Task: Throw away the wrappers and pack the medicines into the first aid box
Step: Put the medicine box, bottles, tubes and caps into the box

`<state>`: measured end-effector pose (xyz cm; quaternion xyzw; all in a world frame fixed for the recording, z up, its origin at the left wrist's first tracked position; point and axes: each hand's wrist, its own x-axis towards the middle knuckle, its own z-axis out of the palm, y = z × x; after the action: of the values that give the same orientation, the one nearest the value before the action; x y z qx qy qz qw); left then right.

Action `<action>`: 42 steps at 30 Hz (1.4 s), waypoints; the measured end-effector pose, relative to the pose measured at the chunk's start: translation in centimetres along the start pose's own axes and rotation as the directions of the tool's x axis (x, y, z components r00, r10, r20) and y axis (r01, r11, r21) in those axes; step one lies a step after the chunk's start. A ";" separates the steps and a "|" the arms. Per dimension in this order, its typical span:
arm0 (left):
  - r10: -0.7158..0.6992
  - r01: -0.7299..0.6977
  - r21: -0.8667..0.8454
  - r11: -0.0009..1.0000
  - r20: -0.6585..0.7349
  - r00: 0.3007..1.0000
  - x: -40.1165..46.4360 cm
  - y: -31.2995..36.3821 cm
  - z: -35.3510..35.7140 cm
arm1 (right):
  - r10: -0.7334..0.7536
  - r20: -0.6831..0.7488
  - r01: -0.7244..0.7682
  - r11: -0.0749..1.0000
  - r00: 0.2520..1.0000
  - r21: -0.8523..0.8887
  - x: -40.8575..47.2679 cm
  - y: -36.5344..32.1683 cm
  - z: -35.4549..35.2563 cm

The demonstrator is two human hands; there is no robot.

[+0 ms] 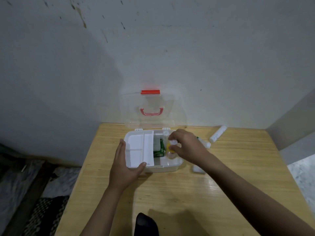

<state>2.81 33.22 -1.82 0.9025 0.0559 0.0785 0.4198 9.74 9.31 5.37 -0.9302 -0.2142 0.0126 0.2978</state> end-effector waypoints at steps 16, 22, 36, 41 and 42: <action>0.009 -0.009 0.009 1.000 -0.011 1.000 0.0 -0.2 0.2 | 0.419 -0.200 -0.453 0.874 0.886 -0.178 -3.9 8.3 1.5; 0.018 -0.018 0.007 1.000 -0.010 1.000 0.1 -0.4 0.2 | 0.443 -0.235 -0.501 0.787 0.865 -0.360 -3.3 11.0 3.0; 0.017 -0.017 0.016 1.000 -0.024 1.000 0.1 -0.5 0.4 | 0.394 -0.561 -0.267 0.917 0.728 0.298 -5.0 7.8 -1.4; 0.020 -0.019 0.032 0.999 -0.021 1.000 0.2 -0.6 0.4 | 0.404 -0.617 -0.061 0.864 0.675 0.500 -5.2 3.1 -4.3; 0.019 -0.018 0.028 0.999 -0.016 1.000 0.1 -0.6 0.4 | 0.374 -0.613 -0.036 0.871 0.696 0.491 -5.2 2.3 -4.6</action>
<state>2.99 33.34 -2.47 0.9082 0.0520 0.0888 0.4058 6.60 3.02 7.33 -0.7918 0.0297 -0.2527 0.5553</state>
